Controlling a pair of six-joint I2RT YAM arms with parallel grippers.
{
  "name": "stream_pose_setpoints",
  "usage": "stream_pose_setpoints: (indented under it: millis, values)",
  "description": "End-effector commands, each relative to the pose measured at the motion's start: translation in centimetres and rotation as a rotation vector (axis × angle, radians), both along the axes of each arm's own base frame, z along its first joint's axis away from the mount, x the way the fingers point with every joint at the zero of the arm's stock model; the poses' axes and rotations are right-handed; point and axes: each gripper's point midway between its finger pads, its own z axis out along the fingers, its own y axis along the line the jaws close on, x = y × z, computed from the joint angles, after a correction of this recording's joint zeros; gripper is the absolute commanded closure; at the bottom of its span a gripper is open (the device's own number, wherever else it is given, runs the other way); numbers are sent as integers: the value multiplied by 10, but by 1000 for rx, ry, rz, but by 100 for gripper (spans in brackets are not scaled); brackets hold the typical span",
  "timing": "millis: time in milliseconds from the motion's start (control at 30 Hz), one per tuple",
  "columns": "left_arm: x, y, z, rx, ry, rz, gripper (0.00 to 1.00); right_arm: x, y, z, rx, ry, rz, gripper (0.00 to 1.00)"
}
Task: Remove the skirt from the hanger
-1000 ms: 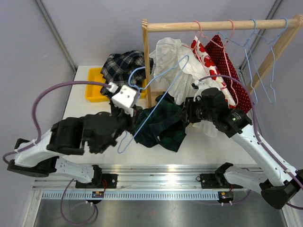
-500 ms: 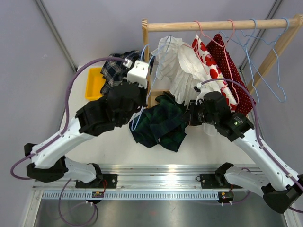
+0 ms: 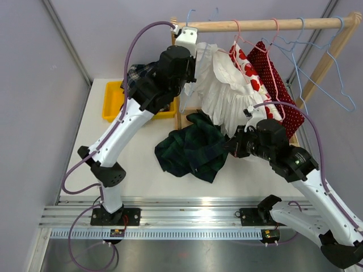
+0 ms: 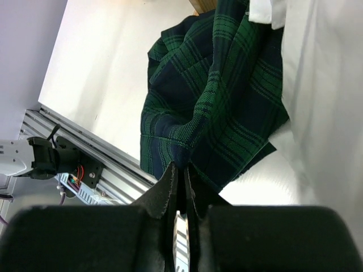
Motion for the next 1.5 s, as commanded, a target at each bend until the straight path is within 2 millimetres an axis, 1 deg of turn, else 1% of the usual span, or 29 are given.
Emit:
stream_pose_setpoints:
  millis: [0, 200, 267, 333, 433, 500, 567, 633, 667, 733, 767, 800, 833, 867, 900, 933, 967, 1000, 1033, 1067, 1100, 1133, 1167, 1200, 1233, 1267, 1300, 1433, 1467]
  values:
    - [18, -2, 19, -135, -25, -30, 100, -8, -8, 17, 13, -39, -10, 100]
    - [26, -14, -17, -154, 73, -44, 100, -13, -13, 29, 19, -64, -13, 100]
    - [23, -16, -24, -151, 93, -61, 95, -13, -13, 31, 27, -65, -16, 100]
    - [22, -17, -32, -147, 111, -65, 69, -15, -11, 36, 43, -72, -3, 100]
    - [14, -15, -30, -151, 117, -85, 31, -16, -5, 50, 71, -89, 28, 100]
    - [10, -10, -30, -142, 122, -84, 25, -15, 0, 59, 85, -105, 52, 100]
    - [5, -5, -24, -139, 119, -83, 20, -21, 10, 79, 123, -143, 124, 100]
    - [-8, 9, -11, -142, 110, -79, 1, -25, 21, 105, 174, -181, 191, 100]
    - [-14, 16, -8, -142, 110, -72, 1, -25, 25, 114, 186, -195, 212, 100]
    - [-40, 42, 15, -181, 80, -63, 1, -23, 35, 137, 206, -221, 255, 100]
    - [-47, 49, 5, -166, 99, -55, 1, -27, 42, 143, 201, -236, 292, 100]
    - [-68, 71, 25, -200, 64, -57, 1, -23, 49, 156, 197, -255, 304, 100]
    - [-77, 82, 26, -201, 59, -43, 1, -23, 54, 162, 190, -269, 318, 100]
    - [-87, 91, 24, -200, 64, -36, 1, -26, 73, 160, 167, -266, 377, 100]
    - [-106, 113, 20, -201, 60, -24, 1, -26, 75, 182, 174, -315, 372, 100]
    - [-113, 125, 12, -191, 66, 2, 1, -28, 84, 188, 170, -329, 393, 100]
    - [-123, 136, 9, -200, 67, 16, 1, -20, 104, 184, 134, -328, 420, 100]
    - [-128, 145, -17, -163, 110, 38, 1, -31, 114, 212, 162, -388, 449, 100]
    - [-146, 165, -11, -199, 80, 56, 1, -31, 125, 220, 152, -421, 469, 100]
    - [-154, 175, -20, -209, 96, 76, 1, -20, 150, 209, 111, -404, 487, 100]
    - [-159, 182, -30, -209, 108, 93, 1, -29, 156, 247, 164, -483, 494, 100]
    - [-171, 193, -42, -215, 114, 97, 1, -25, 165, 256, 162, -517, 497, 100]
    - [-176, 196, -51, -213, 126, 91, 1, -11, 193, 244, 132, -499, 503, 100]
    - [-181, 198, -57, -214, 135, 83, 1, -11, 189, 284, 202, -583, 477, 100]
    - [-187, 200, -65, -216, 146, 72, 1, -6, 194, 295, 216, -622, 462, 100]
    - [-191, 203, -72, -216, 166, 77, 1, 10, 214, 295, 222, -650, 444, 100]
    - [-193, 206, -77, -214, 177, 84, 1, 15, 210, 319, 265, -715, 394, 100]
    - [-198, 237, -109, -207, 180, 224, 1, 41, 233, 351, 362, -877, 296, 100]
    - [-199, 242, -124, -201, 198, 258, 1, 48, 239, 362, 404, -936, 265, 100]
